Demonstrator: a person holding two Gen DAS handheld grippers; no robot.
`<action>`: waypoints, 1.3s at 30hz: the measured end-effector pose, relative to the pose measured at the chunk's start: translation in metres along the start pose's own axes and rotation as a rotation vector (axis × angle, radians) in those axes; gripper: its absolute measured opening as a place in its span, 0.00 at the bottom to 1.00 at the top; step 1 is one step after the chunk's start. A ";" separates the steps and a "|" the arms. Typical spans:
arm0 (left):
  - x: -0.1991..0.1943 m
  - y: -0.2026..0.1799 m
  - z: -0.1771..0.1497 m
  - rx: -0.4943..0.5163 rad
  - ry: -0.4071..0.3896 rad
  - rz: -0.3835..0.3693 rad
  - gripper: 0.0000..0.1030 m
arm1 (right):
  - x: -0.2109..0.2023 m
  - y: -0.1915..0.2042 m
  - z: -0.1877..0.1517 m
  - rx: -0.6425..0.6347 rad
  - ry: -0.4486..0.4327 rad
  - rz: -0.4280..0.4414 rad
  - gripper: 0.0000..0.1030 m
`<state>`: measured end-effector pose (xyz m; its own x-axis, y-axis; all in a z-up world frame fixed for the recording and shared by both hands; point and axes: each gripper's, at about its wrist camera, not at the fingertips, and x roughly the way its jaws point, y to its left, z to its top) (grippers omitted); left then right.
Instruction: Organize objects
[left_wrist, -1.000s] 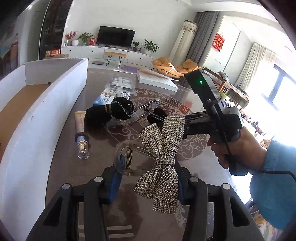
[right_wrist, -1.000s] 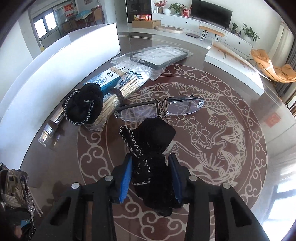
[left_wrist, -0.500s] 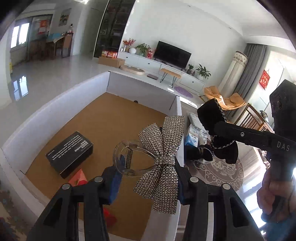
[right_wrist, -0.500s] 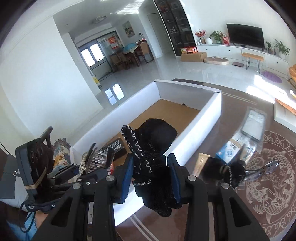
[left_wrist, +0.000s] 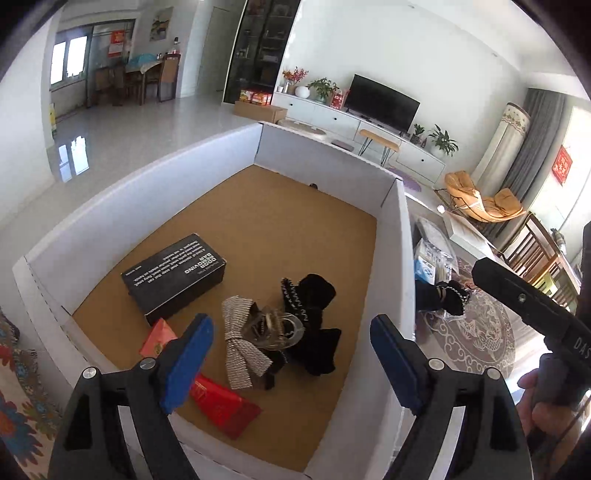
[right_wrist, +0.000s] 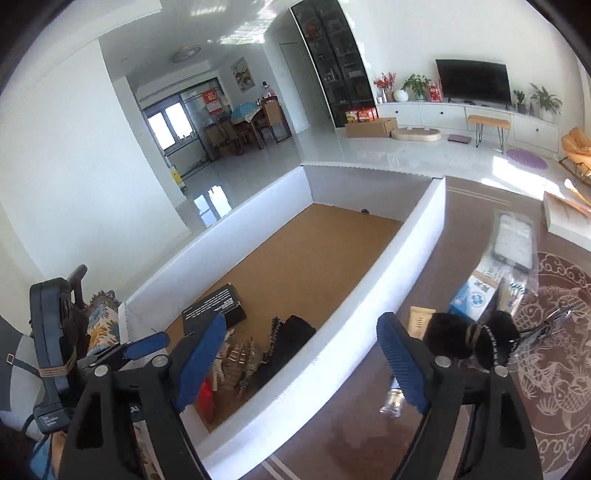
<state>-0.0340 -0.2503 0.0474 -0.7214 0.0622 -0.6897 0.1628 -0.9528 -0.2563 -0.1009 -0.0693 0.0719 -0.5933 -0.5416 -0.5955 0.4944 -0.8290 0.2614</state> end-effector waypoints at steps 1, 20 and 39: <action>-0.007 -0.016 -0.008 0.019 -0.014 -0.044 0.84 | -0.016 -0.012 -0.009 -0.016 -0.041 -0.059 0.92; 0.060 -0.202 -0.161 0.454 0.216 -0.220 0.88 | -0.070 -0.188 -0.148 0.130 0.160 -0.522 0.99; 0.062 -0.204 -0.172 0.537 0.170 -0.140 1.00 | -0.057 -0.194 -0.150 0.164 0.215 -0.526 1.00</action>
<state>0.0039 -0.0013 -0.0590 -0.5863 0.2030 -0.7843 -0.3225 -0.9466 -0.0039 -0.0677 0.1431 -0.0588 -0.5815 -0.0254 -0.8131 0.0536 -0.9985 -0.0071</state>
